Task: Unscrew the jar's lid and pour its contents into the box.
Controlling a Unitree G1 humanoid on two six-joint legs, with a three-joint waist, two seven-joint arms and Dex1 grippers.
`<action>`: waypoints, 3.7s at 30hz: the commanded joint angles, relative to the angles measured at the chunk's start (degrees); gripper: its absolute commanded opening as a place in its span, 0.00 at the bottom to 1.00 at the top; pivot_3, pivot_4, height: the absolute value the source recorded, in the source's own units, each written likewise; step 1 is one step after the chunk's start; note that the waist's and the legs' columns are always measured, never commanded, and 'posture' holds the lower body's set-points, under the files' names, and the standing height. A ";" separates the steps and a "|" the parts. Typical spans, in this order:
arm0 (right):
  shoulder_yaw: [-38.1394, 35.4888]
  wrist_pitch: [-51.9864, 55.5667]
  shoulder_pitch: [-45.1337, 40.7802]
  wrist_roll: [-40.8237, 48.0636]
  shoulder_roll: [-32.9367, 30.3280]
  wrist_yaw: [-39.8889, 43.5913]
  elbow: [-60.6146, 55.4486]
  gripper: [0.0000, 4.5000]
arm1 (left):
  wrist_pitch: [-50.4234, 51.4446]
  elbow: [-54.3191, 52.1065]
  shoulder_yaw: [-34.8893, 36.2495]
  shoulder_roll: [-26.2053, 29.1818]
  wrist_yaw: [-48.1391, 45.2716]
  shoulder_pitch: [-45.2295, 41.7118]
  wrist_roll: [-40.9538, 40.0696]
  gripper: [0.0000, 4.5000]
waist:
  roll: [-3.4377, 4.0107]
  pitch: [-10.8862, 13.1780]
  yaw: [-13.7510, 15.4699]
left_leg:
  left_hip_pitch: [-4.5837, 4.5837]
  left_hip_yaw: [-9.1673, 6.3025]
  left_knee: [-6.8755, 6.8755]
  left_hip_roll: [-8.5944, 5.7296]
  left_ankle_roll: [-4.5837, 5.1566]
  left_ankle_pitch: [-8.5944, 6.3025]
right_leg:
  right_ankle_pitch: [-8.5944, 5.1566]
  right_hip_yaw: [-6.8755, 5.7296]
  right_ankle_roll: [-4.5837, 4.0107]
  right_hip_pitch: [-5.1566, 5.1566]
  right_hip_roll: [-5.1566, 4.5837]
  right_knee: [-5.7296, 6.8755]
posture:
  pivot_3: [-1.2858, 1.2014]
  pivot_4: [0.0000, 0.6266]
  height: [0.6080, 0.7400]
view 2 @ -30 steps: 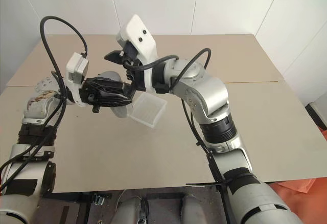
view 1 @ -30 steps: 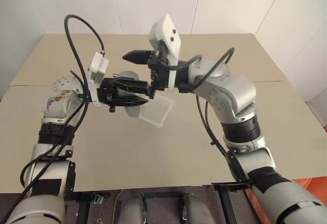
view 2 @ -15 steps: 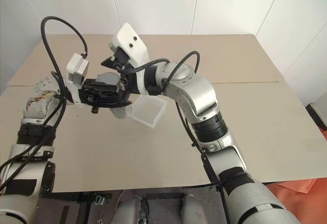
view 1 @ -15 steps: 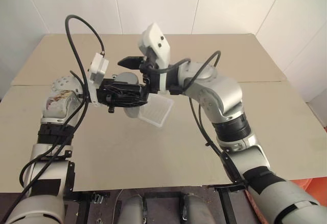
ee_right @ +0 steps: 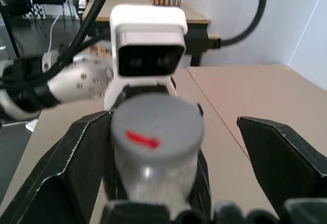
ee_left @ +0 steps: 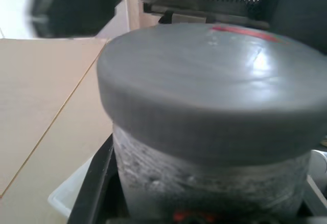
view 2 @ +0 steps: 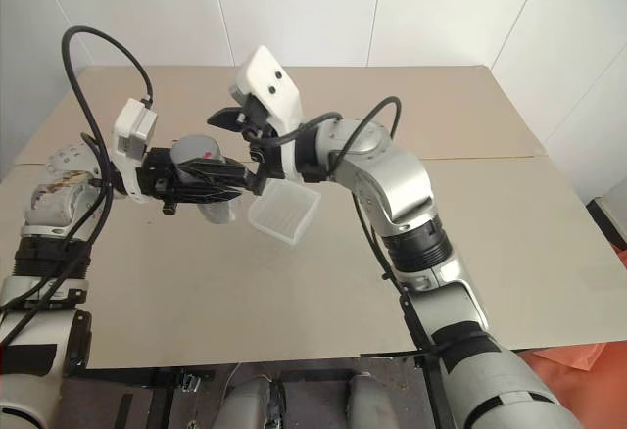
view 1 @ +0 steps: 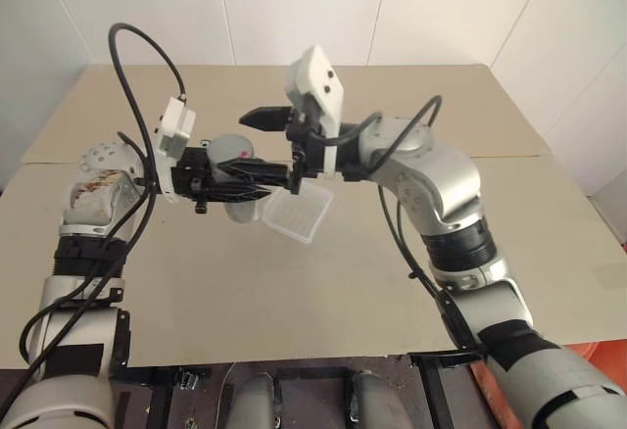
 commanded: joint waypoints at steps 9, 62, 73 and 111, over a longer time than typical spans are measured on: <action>-8.02 1.39 1.93 -0.46 -7.27 -3.83 -2.11 0.99 | 0.38 -3.37 2.29 1.56 -1.90 0.46 -2.02 0.43 | 0.00 0.00 -0.50 | 0.00 0.02 -0.07 0.01 -0.03 0.02 | 0.00 0.04 0.00 -0.08 0.04 0.00 | 0.52 0.24 1.00; -6.39 3.33 5.01 6.77 -6.09 -0.23 -14.13 0.99 | -1.22 -2.71 2.35 -0.86 -0.34 0.90 -1.54 0.43 | 0.00 0.00 0.05 | 0.00 -0.01 -0.03 0.01 0.00 0.00 | 0.00 0.02 0.00 -0.02 0.02 -0.01 | 0.52 0.24 1.00; -1.41 3.06 -1.45 1.88 3.41 -8.10 -9.02 0.99 | -2.26 -0.29 1.35 -3.26 -0.86 -1.28 -0.44 0.43 | 0.00 0.00 0.04 | 0.00 0.00 0.02 -0.01 -0.01 0.01 | 0.00 0.01 0.00 -0.01 0.01 0.02 | 0.52 0.24 1.00; -4.25 4.46 3.48 0.37 -4.01 -8.37 -11.29 0.99 | -2.15 -1.26 2.19 -0.91 -1.06 0.18 -0.60 0.43 | 0.00 0.00 0.11 | -0.02 0.00 0.01 -0.01 0.00 0.00 | 0.00 0.01 0.00 -0.01 0.00 0.00 | 0.52 0.24 1.00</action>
